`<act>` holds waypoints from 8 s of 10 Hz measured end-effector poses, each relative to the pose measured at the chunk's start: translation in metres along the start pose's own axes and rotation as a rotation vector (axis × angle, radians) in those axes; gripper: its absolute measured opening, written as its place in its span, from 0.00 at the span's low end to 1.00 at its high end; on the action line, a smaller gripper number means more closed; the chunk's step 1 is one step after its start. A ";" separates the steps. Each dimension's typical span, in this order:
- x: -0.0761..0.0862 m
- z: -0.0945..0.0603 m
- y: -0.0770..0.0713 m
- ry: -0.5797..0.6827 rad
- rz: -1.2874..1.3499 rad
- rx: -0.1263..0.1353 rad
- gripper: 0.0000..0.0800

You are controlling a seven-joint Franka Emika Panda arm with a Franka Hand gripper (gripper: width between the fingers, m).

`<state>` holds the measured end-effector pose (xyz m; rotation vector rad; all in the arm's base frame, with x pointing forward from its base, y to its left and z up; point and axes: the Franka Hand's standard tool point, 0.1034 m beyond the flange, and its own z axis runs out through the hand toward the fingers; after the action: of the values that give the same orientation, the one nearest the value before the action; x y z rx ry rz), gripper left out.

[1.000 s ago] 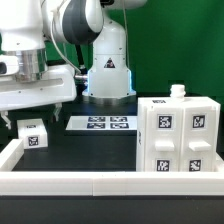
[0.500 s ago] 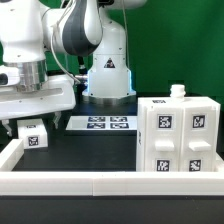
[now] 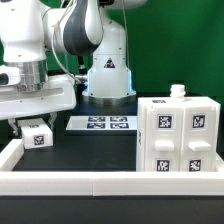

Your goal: Assemble cabinet

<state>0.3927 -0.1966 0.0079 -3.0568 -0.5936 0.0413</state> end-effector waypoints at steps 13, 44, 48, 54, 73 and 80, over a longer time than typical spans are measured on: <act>0.177 -0.156 -0.151 0.039 0.284 0.047 0.70; 0.298 -0.150 -0.181 0.072 0.167 0.070 0.70; 0.301 -0.151 -0.179 0.126 0.174 0.055 0.70; 0.301 -0.151 -0.180 0.125 0.214 0.059 0.70; 0.306 -0.150 -0.186 0.081 1.701 0.182 0.70; 0.308 -0.149 -0.184 0.013 2.208 0.269 0.70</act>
Offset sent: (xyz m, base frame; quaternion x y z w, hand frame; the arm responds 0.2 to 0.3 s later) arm 0.0053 0.0593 0.0598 0.0180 -0.0279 0.0327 0.9989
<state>0.6138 0.0859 0.1565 -1.7801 2.3348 0.0994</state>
